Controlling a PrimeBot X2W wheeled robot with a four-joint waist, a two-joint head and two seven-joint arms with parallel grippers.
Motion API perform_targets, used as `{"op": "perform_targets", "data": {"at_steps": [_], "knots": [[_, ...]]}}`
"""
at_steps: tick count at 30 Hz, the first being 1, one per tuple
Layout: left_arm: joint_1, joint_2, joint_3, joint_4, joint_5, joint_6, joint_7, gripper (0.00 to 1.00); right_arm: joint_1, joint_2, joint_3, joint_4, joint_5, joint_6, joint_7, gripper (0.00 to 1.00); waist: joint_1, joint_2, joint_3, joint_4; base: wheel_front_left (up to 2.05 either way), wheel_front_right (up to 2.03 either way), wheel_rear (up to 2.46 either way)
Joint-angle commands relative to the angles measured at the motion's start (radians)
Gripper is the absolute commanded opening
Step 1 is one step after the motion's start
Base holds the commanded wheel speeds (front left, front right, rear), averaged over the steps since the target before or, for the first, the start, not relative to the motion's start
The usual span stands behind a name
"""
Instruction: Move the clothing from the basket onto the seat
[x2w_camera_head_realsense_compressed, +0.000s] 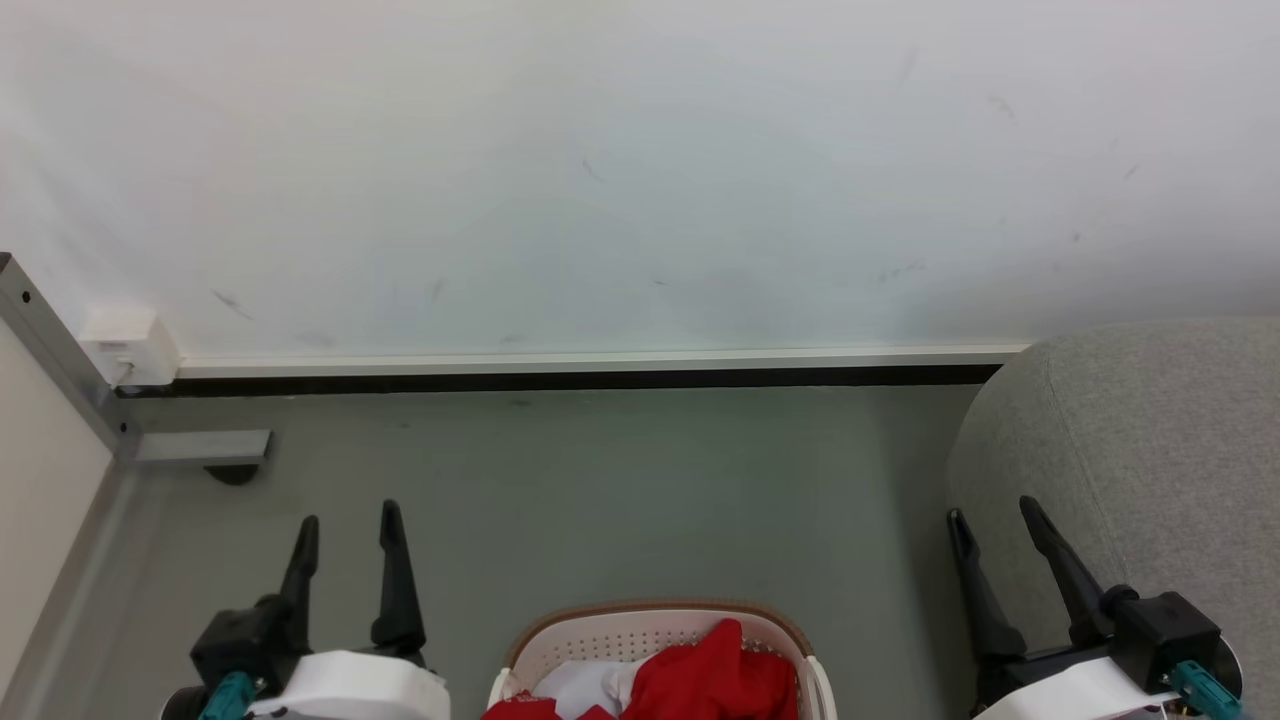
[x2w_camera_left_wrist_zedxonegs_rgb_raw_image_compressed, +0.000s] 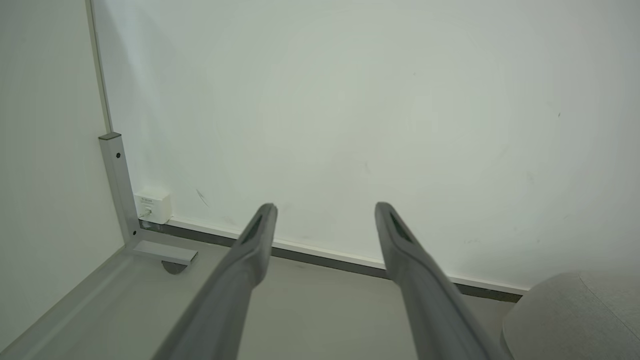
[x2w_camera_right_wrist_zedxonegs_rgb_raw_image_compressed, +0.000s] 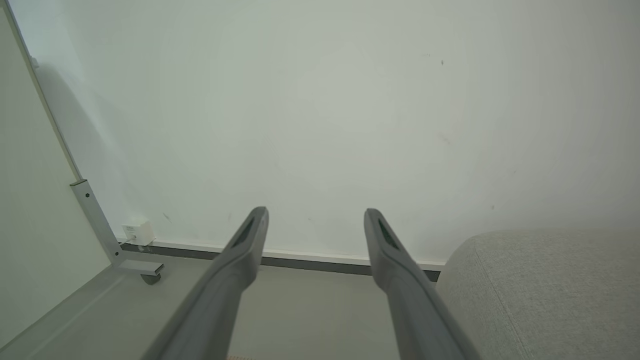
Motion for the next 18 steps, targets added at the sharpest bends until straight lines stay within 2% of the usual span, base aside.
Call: {"op": "perform_targets", "data": {"at_steps": [1, 12, 18], "knots": [[-0.009, 0.009, 0.000, -0.009, 0.030, 0.003, -0.010, 1.00, -0.013, -0.002, 0.004, -0.006, -0.020, -0.002, -0.009, 1.00, -0.0001, 0.0000, 0.000, 0.000, 0.00, 0.00, 0.00], [-0.010, 0.009, -0.007, -0.013, 0.098, 0.012, -0.029, 1.00, -0.011, -0.001, 0.011, -0.018, -0.096, -0.002, -0.029, 1.00, -0.0001, 0.0000, -0.001, -0.005, 0.00, 0.00, 0.00], [-0.009, 0.009, -0.009, -0.017, 0.089, 0.016, -0.036, 1.00, -0.013, -0.002, 0.011, -0.017, -0.118, -0.002, -0.036, 1.00, -0.0001, 0.0000, 0.000, -0.006, 0.00, 0.00, 0.00]]}}
